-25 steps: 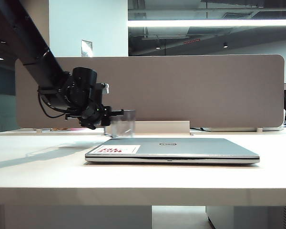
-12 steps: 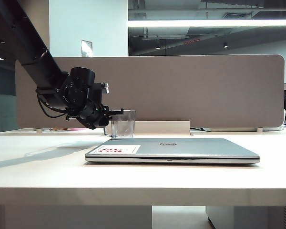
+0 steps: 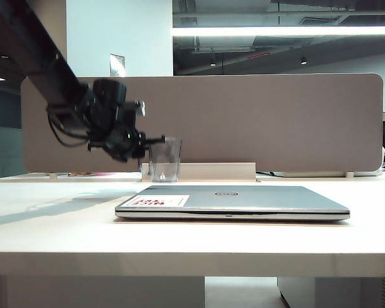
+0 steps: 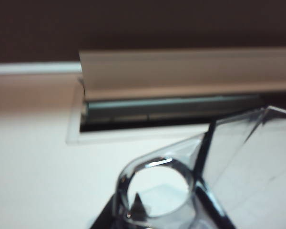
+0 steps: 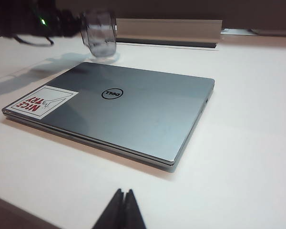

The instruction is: Pick up the water cup and place it on the left side of the laptop.

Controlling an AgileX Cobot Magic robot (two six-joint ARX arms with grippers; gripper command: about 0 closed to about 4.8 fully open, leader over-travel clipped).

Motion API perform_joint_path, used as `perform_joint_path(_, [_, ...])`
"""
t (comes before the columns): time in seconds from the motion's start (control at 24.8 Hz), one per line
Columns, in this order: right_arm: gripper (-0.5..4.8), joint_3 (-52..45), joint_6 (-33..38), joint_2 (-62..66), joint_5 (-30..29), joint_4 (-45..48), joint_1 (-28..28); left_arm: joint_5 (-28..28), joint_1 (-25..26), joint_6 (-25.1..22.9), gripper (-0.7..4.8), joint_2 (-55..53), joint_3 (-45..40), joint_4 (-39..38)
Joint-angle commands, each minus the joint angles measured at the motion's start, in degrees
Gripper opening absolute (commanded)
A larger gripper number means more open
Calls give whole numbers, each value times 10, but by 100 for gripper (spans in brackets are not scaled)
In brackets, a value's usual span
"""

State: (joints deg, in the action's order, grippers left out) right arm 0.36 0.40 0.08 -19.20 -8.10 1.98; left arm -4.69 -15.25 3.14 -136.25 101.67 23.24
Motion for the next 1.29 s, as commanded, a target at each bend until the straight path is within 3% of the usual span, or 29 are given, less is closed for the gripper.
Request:
perform_joint_path(0.04, [-8,-3,0,-1,-2,6,0,0,0,-2,-6,28,4,-26])
perform_joint_path(0.4, [-8,-3,0,-1,-2,6,0,2,0,-26,-6,113,3,-173])
perform_joint_path(0.64, [-8,-3,0,-1,-2,6,0,63,11,-50,-6,183,3,-265])
perform_joint_path(0.73, [-8,-3,1,-1,-3,6,1,110,32,-61,-6,212,3,-331])
perform_joint_path(1.09, [-8,-3,0,-1,-2,6,1,218,80,-65,-6,229,2,-379])
perform_joint_path(1.21, [-8,-3,0,-1,-3,6,1,268,82,-129,-6,229,2,-420])
perform_joint_path(1.29, [-8,-3,0,-1,-2,6,1,283,82,-144,-6,229,2,-433])
